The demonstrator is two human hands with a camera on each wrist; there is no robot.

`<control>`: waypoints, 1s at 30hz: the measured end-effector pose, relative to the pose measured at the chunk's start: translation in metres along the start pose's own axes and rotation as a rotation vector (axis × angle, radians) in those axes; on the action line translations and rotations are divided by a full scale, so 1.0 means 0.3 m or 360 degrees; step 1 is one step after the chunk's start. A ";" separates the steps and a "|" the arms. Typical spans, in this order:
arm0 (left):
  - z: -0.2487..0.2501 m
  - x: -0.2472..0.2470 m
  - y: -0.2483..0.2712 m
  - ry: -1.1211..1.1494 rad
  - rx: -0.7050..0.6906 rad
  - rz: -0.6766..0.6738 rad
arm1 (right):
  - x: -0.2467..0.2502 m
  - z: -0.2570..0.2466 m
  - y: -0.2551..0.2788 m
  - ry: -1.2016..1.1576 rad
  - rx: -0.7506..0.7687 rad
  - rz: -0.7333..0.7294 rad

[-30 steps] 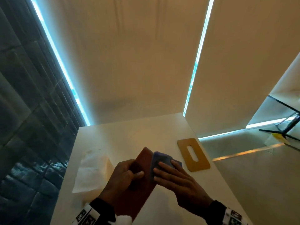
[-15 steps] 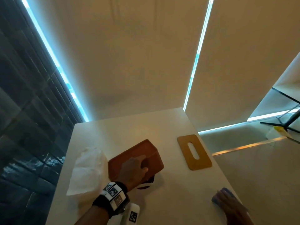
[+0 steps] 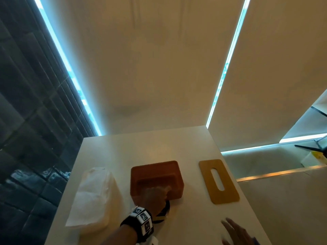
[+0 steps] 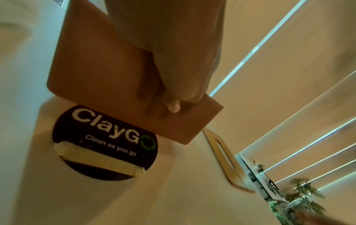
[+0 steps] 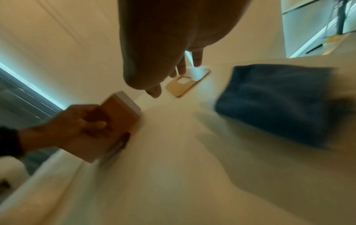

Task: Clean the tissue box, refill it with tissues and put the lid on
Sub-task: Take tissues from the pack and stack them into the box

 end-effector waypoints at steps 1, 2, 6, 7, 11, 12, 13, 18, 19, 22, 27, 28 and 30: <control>-0.005 -0.016 -0.014 -0.0004 -0.0019 -0.0011 | 0.064 -0.079 -0.036 0.0006 0.0027 -0.0030; -0.003 -0.024 -0.027 -0.0009 -0.0040 -0.0022 | 0.135 -0.151 -0.075 -0.0038 0.0050 0.0010; -0.002 -0.033 -0.057 0.0000 -0.0080 0.0062 | 0.191 -0.301 -0.265 -0.0371 0.0083 -0.0227; -0.006 -0.009 -0.043 0.0074 -0.0080 0.0185 | 0.182 -0.319 -0.303 -0.0477 0.0054 -0.0246; -0.124 0.140 0.107 0.0529 0.0363 0.1112 | 0.158 -0.360 -0.397 -0.0723 -0.0101 -0.0252; -0.176 0.144 0.138 0.0688 0.0572 0.1187 | 0.156 -0.369 -0.409 -0.0742 -0.0109 -0.0252; -0.221 0.132 0.154 0.0865 0.0753 0.1171 | 0.152 -0.377 -0.416 -0.0759 -0.0113 -0.0256; -0.282 0.054 0.138 0.1180 0.0811 0.0905 | 0.138 -0.392 -0.433 -0.0768 -0.0098 -0.0276; -0.281 0.049 0.136 0.1179 0.0801 0.0918 | 0.136 -0.391 -0.435 -0.0775 -0.0107 -0.0273; -0.278 0.042 0.125 0.1196 0.0807 0.0934 | 0.142 -0.396 -0.441 -0.0784 -0.0110 -0.0259; -0.291 0.085 0.145 0.1174 0.0839 0.1017 | 0.198 -0.387 -0.448 -0.0609 -0.0232 -0.0208; -0.313 0.114 0.172 0.1147 0.0859 0.1113 | 0.239 -0.397 -0.449 -0.0587 -0.0247 -0.0107; -0.374 0.181 0.240 0.1051 0.0910 0.1299 | 0.344 -0.459 -0.447 -0.0581 -0.0108 0.0114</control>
Point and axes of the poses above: each hand's wrist, its own y-axis away from the middle knuckle, its own x-axis out of the back of the hand, z = x × y, the point moved 5 cm from there along -y, towards the middle knuckle, and after that the axes turned 14 degrees about y, right-handed, at the moved point
